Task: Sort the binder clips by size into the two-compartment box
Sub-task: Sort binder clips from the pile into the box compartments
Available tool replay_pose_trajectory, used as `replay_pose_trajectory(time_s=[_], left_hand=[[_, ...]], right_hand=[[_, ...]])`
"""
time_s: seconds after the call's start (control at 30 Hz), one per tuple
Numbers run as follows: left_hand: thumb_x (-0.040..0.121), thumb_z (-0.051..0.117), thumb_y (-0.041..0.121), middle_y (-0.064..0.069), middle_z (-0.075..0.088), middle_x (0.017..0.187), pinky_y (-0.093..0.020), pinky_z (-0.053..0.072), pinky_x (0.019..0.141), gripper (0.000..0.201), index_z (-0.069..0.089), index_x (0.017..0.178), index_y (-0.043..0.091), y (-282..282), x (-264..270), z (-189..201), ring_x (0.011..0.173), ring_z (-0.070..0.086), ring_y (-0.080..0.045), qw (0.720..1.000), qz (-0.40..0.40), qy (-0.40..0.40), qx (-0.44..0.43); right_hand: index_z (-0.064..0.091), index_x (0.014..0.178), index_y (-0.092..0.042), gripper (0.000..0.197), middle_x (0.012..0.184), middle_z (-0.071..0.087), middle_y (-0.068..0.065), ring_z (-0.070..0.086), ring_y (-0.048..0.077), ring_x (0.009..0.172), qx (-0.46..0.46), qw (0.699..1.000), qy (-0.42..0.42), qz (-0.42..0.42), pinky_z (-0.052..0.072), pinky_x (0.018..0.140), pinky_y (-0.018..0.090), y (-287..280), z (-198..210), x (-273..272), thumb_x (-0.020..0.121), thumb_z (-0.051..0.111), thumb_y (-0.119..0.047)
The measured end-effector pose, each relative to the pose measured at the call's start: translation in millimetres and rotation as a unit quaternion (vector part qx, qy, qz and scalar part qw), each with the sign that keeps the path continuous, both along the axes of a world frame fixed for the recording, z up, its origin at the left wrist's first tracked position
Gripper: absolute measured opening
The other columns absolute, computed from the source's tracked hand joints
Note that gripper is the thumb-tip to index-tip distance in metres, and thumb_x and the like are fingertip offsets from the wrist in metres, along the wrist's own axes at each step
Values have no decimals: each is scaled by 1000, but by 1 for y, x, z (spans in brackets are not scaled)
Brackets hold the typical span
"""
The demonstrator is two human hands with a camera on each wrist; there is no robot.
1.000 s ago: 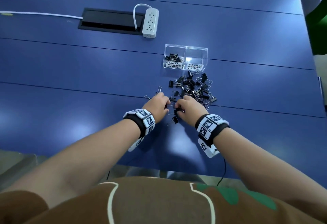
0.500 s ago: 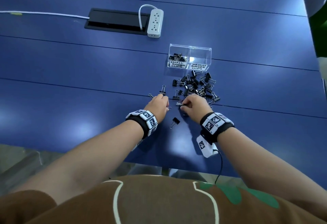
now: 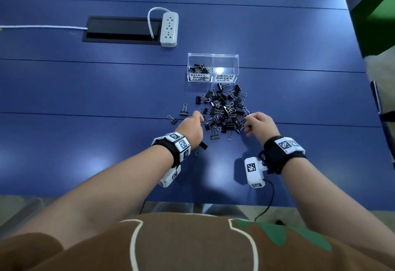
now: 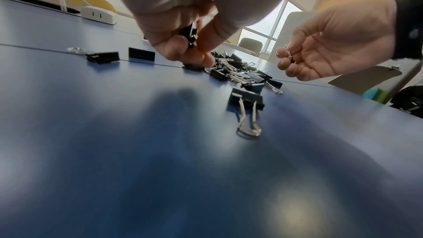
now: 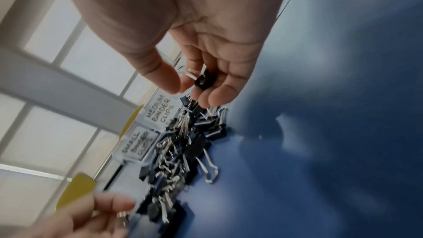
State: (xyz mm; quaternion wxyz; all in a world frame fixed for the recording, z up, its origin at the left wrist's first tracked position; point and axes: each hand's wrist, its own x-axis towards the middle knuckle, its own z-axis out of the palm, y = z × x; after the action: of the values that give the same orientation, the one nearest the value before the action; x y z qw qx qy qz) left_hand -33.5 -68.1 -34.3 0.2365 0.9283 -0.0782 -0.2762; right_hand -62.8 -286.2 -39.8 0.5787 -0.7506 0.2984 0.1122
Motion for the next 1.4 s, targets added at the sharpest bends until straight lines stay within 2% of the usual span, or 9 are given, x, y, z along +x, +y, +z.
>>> replay_pose_trajectory(time_s=[0.17, 0.3, 0.43, 0.53, 0.73, 0.83, 1.0, 1.2, 1.4], left_hand=[[91, 47, 21, -8, 59, 105, -39, 47, 85, 22, 49, 111, 10, -9, 2, -5, 102, 52, -27, 999, -28, -26, 1], [93, 52, 27, -6, 58, 113, -38, 44, 89, 21, 52, 109, 13, -9, 3, -14, 110, 50, -26, 998, -38, -53, 15], [91, 57, 27, -7, 57, 113, -39, 44, 92, 21, 53, 106, 12, -9, 5, -15, 112, 49, -26, 997, -42, -63, 16], [88, 59, 23, -8, 56, 110, -39, 45, 91, 18, 53, 102, 11, -6, 5, -14, 109, 50, -27, 997, -40, -64, 13], [84, 53, 6, -10, 57, 104, -37, 44, 88, 12, 53, 96, 9, 6, 5, -14, 103, 51, -29, 997, -31, -64, -18], [82, 48, 1, -10, 58, 96, -32, 40, 78, 14, 53, 95, 6, 12, 8, -10, 97, 52, -30, 997, -28, -63, -36], [86, 46, 5, 0, 48, 91, -27, 34, 72, 15, 53, 99, 6, 16, 36, 16, 80, 45, -21, 992, 16, -90, -82], [90, 45, 10, -9, 52, 109, -37, 48, 82, 16, 56, 102, 8, -2, 111, 45, 87, 54, -24, 987, 55, -134, -70], [89, 44, 3, -16, 52, 119, -36, 47, 88, 23, 57, 108, 8, -22, 166, 43, 102, 57, -33, 990, 48, -133, -8]], right_hand=[[58, 77, -19, 8, 61, 46, -7, 44, 10, 58, -193, 969, -8, 155, 39, 57, 22, 11, -6, -5, 82, 62, -14], [60, 84, -18, 1, 62, 41, -11, 42, 10, 59, -230, 947, -32, 222, 38, 64, 26, 27, -6, -4, 84, 61, -18], [59, 89, -18, 10, 85, 58, -1, 56, 20, 78, -273, 928, -13, 253, 51, 74, 36, 47, 1, 12, 86, 59, -28], [57, 101, -13, 24, 108, 60, 6, 57, 26, 100, -322, 900, 23, 293, 47, 83, 37, 60, 3, 21, 88, 57, -33], [52, 104, -10, 21, 111, 58, 11, 55, 29, 101, -329, 886, 33, 324, 46, 82, 37, 74, 1, 25, 90, 52, -26], [49, 94, -11, 13, 97, 58, 9, 55, 29, 88, -295, 898, 32, 326, 47, 77, 38, 76, 2, 23, 89, 50, -23], [41, 77, -15, 15, 68, 48, -1, 43, 18, 61, -193, 960, 9, 203, 38, 56, 30, 60, 7, 29, 88, 50, -21], [54, 75, -19, 11, 63, 58, 1, 50, 15, 53, -92, 991, -15, 91, 46, 51, 28, 33, 21, 60, 83, 51, -12], [66, 89, -10, 8, 76, 65, 5, 55, 14, 58, -137, 980, -33, 141, 54, 61, 30, 24, 48, 108, 88, 58, -9]])
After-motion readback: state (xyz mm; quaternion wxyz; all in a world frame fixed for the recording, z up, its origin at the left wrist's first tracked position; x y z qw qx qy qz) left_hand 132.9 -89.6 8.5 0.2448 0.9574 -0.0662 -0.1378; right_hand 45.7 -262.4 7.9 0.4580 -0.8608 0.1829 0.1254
